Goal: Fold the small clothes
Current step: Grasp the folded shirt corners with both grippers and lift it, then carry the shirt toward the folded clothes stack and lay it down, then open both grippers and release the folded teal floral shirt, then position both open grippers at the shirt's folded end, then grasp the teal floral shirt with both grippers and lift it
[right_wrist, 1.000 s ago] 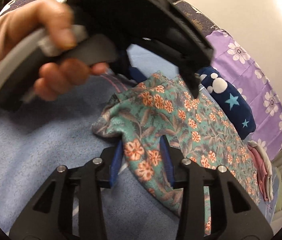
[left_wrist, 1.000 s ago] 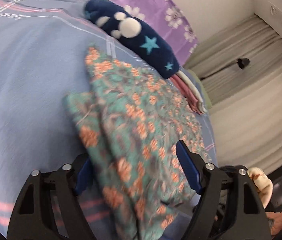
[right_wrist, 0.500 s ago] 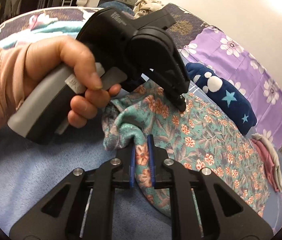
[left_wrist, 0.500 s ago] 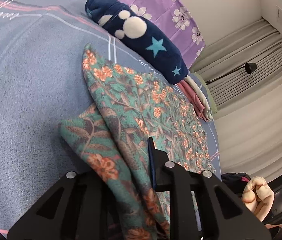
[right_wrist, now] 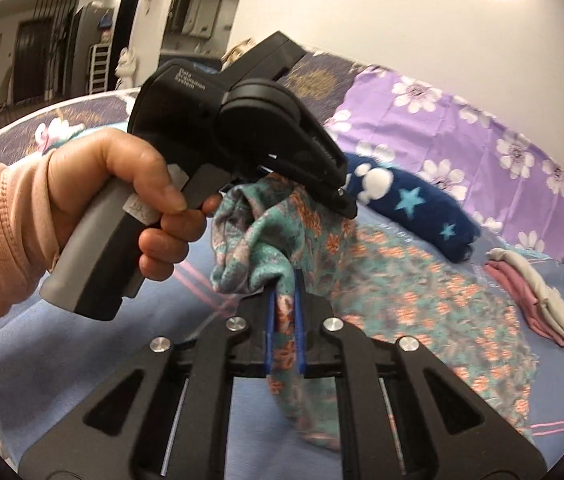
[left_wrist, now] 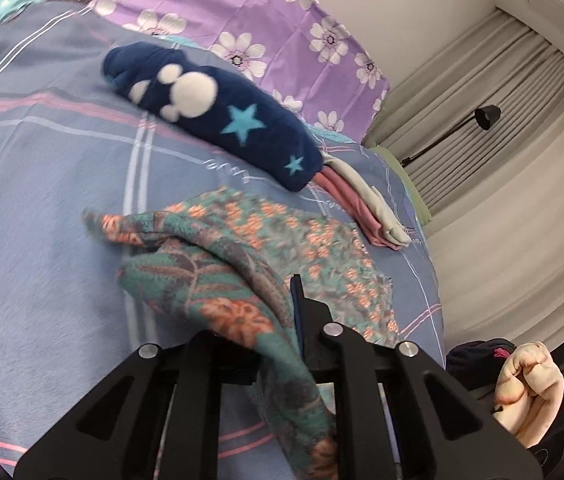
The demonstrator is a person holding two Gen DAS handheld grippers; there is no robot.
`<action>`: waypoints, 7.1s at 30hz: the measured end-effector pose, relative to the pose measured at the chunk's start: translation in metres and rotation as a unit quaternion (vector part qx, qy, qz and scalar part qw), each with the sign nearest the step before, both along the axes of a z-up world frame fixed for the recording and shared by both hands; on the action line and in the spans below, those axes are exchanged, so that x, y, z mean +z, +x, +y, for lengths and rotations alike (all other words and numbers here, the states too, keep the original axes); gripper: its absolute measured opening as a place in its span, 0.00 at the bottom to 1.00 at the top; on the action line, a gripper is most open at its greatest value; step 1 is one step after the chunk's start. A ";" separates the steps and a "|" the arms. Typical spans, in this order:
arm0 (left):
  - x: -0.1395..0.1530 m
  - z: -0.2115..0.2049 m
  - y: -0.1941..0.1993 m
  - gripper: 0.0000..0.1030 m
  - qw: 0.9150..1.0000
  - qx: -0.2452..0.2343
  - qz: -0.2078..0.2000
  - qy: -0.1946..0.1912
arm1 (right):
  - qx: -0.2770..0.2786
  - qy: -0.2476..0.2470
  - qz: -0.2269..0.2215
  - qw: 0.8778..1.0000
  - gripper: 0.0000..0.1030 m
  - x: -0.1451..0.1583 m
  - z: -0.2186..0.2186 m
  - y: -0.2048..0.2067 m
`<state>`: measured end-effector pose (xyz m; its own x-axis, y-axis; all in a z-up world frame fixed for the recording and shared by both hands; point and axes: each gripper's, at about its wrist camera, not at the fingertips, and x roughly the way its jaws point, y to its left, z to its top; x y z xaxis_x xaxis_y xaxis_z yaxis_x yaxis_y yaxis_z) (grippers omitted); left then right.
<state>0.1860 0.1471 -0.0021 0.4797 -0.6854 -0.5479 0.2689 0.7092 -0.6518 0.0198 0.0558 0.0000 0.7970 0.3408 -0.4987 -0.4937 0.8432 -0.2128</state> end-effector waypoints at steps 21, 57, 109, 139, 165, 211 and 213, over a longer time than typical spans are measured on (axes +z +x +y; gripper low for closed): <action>0.029 -0.258 0.028 0.12 0.980 -0.120 -0.038 0.157 | -0.177 0.243 0.110 0.947 0.06 -0.009 -0.258 0.020; -0.030 -0.205 -0.141 0.78 0.903 -0.130 -0.114 0.393 | -0.210 0.418 0.280 0.839 0.37 -0.076 -0.349 0.022; -0.044 -0.234 -0.153 0.71 0.916 -0.206 -0.136 0.315 | -0.184 0.294 0.220 0.912 0.29 -0.025 -0.333 0.028; -0.013 -0.205 -0.092 0.96 0.952 -0.103 -0.157 0.242 | -0.223 0.168 0.279 0.919 0.16 -0.061 -0.322 0.049; -0.066 -0.203 -0.061 0.99 0.970 -0.074 -0.061 0.224 | -0.264 0.015 0.255 0.930 0.34 -0.063 -0.313 0.276; -0.039 -0.175 -0.012 0.99 0.976 -0.057 -0.039 0.204 | -0.125 0.193 0.313 0.921 0.68 -0.063 -0.337 0.142; -0.042 -0.176 -0.009 0.99 0.976 -0.062 -0.036 0.204 | -0.121 0.190 0.313 0.923 0.68 -0.064 -0.336 0.145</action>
